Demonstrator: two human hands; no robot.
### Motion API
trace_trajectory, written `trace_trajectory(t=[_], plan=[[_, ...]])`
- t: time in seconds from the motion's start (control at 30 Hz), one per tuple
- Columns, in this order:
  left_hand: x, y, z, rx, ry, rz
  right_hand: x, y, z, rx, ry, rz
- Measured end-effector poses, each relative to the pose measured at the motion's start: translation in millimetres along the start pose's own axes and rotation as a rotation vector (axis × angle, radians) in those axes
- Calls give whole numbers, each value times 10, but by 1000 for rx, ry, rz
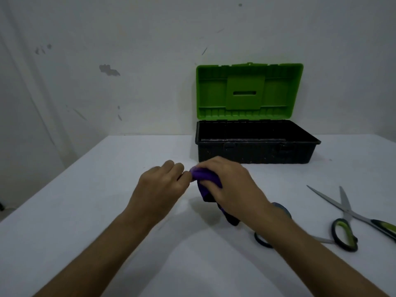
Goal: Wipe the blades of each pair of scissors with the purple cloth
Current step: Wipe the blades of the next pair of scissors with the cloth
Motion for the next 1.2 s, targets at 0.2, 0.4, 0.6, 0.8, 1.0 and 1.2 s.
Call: trace_trajectory(t=[0.2, 0.4, 0.6, 0.8, 1.0, 1.2], plan=[[-280, -73, 137, -12, 114, -4, 516, 170, 99, -76, -249, 145], [-392, -115, -12, 57, 164, -53, 470, 93, -64, 8, -302, -109], [-464, -211, -133, 67, 157, -10, 472, 129, -254, -8, -429, -493], [-452, -353, -554, -59, 276, 493, 672, 447, -424, 237, -387, -797], [-246, -754, -1332, -400, 782, 1431, 958, 571, -673, 148, -473, -731], [89, -1102, -1952, -458, 850, 1655, 1436, 887, -878, 229, -519, -570]])
Point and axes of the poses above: each hand's wrist, its own z-axis away from the middle knuckle, its own y-axis out of the back of the hand, x = y × z, the point moved 3 cm from there along -z, towards the middle knuckle, and after that the axes turned 10 degrees about -z, right-handed, at the moved point
